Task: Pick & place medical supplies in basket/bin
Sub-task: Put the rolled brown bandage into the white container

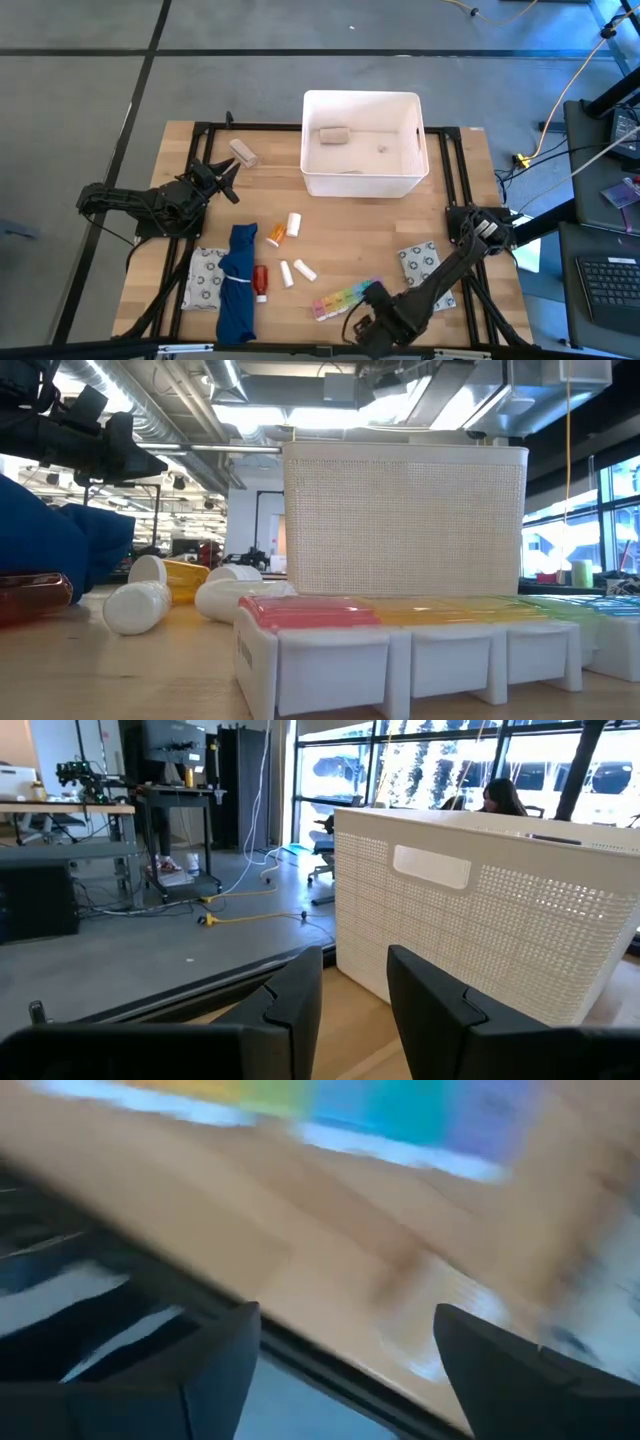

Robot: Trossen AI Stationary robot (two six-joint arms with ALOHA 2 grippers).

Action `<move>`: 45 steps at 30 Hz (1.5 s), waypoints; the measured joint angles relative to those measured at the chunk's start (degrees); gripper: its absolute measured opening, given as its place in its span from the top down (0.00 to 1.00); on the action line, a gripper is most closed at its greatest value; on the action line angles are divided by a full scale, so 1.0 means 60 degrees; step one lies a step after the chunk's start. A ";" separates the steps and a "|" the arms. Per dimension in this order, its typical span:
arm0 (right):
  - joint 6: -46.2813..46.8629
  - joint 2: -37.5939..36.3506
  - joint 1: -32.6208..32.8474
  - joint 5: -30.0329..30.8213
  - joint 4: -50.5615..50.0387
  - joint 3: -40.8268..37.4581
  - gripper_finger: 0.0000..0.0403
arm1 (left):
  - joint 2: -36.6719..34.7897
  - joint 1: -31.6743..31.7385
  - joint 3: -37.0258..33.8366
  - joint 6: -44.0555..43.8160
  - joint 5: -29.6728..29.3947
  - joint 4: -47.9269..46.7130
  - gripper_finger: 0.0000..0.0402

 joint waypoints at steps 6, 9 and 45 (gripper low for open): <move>0.2649 0.0015 0.0135 -0.1038 -0.0008 -0.0606 0.25 | 0.0000 0.0000 0.0001 -0.0004 -0.0002 0.0000 0.72; 0.3271 0.0021 0.0264 -0.1080 0.0833 -0.1137 0.25 | 0.0001 0.0000 0.0000 -0.0004 -0.0004 0.0000 0.72; -0.3537 -0.2790 -0.1612 0.3408 0.2685 -0.2760 0.63 | 0.0000 0.0000 0.0003 -0.0280 0.0007 0.0000 0.72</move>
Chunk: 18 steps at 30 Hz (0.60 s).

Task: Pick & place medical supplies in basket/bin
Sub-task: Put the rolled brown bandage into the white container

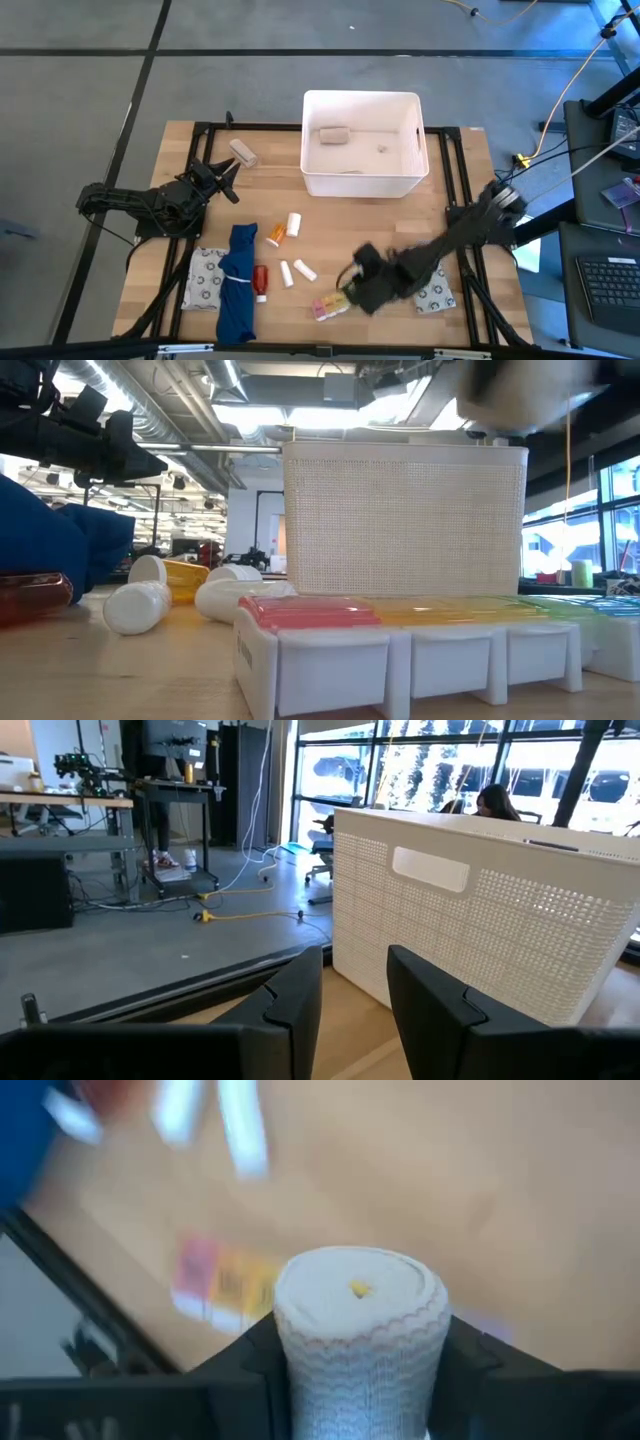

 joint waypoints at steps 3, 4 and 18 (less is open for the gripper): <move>-0.1924 -0.1076 -0.0750 0.0845 -0.0596 0.0007 0.62 | 0.0000 -0.0002 0.0000 0.0001 0.0002 0.0000 0.72; -0.2563 -0.1407 -0.1055 0.1037 -0.0710 0.0007 0.62 | 0.0004 -0.0001 -0.0004 0.0003 0.0001 0.0002 0.72; -1.2341 -0.3392 -0.7490 -0.0764 0.2909 0.0018 0.62 | 0.0001 -0.0002 -0.0003 -0.0321 0.0014 0.0004 0.72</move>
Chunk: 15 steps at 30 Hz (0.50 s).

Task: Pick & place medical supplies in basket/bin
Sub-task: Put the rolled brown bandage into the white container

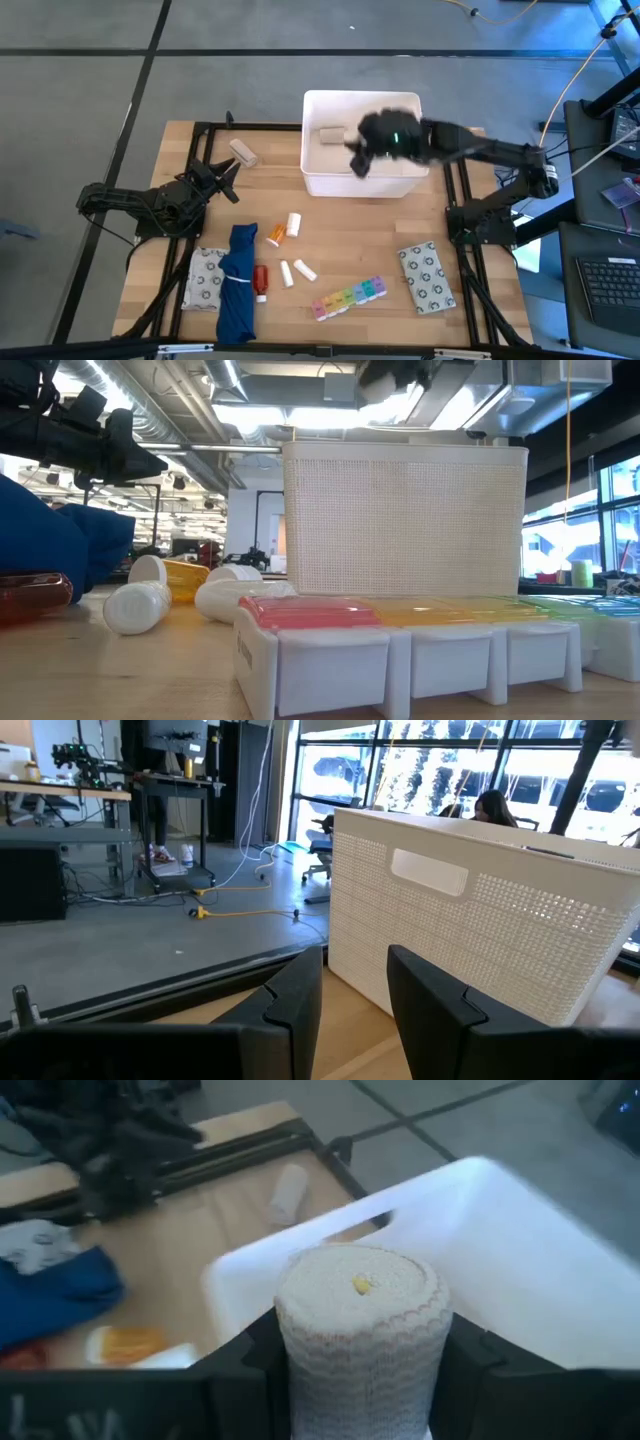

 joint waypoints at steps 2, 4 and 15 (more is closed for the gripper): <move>-0.0765 0.0276 -0.0964 -0.1019 0.0134 0.0000 0.62 | 0.0000 0.0002 0.0001 0.0000 0.0001 0.0000 0.72; -0.1426 0.0686 -0.1737 -0.1922 0.0192 -0.0001 0.62 | 0.0000 0.0002 0.0000 -0.0003 0.0001 0.0000 0.72; -0.4625 0.3547 -0.2988 -0.3030 -0.1067 0.1348 0.62 | -0.0001 0.0002 -0.0001 0.0007 0.0001 0.0000 0.72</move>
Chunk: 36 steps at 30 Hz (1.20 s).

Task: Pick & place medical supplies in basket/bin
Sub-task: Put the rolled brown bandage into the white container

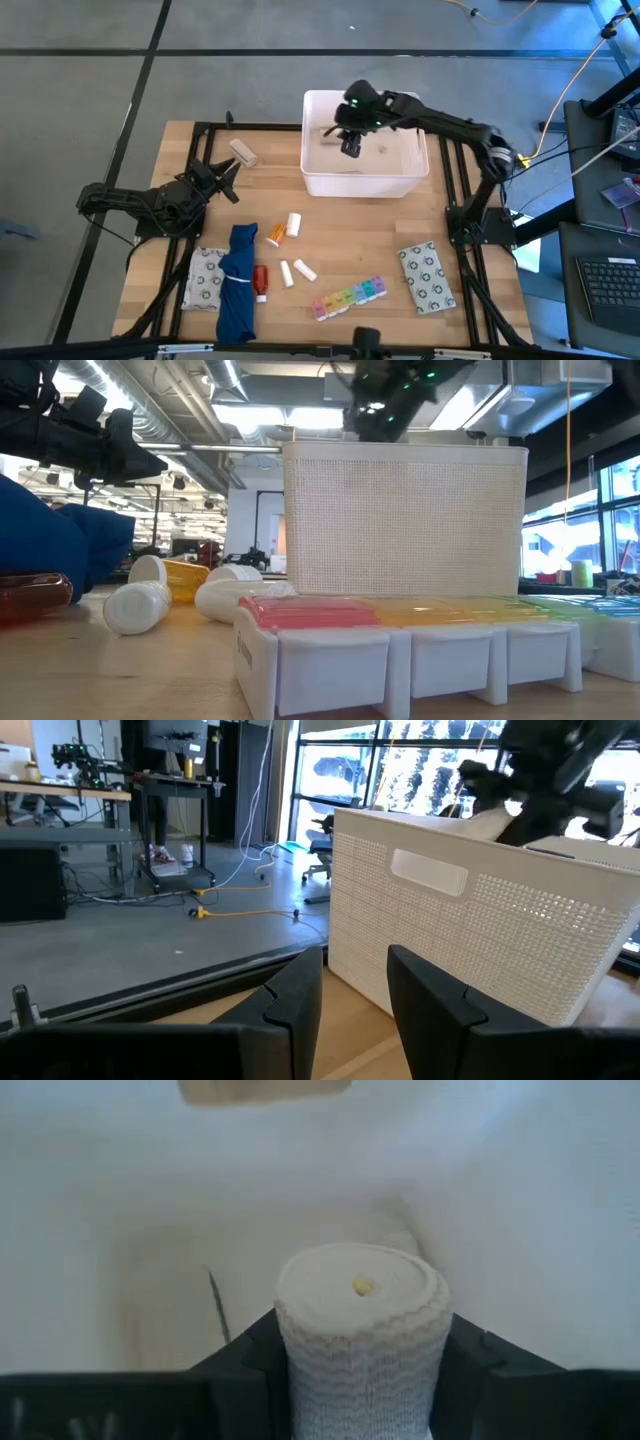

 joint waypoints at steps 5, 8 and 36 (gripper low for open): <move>-0.0900 0.1647 -0.0002 -0.0004 -0.1376 0.1973 0.63 | 0.0003 0.0000 0.0000 -0.0004 0.0000 0.0000 0.72; -0.1153 0.2371 -0.0018 -0.0003 -0.1841 0.2932 0.64 | 0.0000 0.0000 0.0000 -0.0003 0.0000 0.0000 0.72; -0.1659 0.4536 0.0225 -0.0134 -0.2226 0.3828 0.60 | 0.0001 -0.0003 0.0003 -0.0004 -0.0025 0.0000 0.72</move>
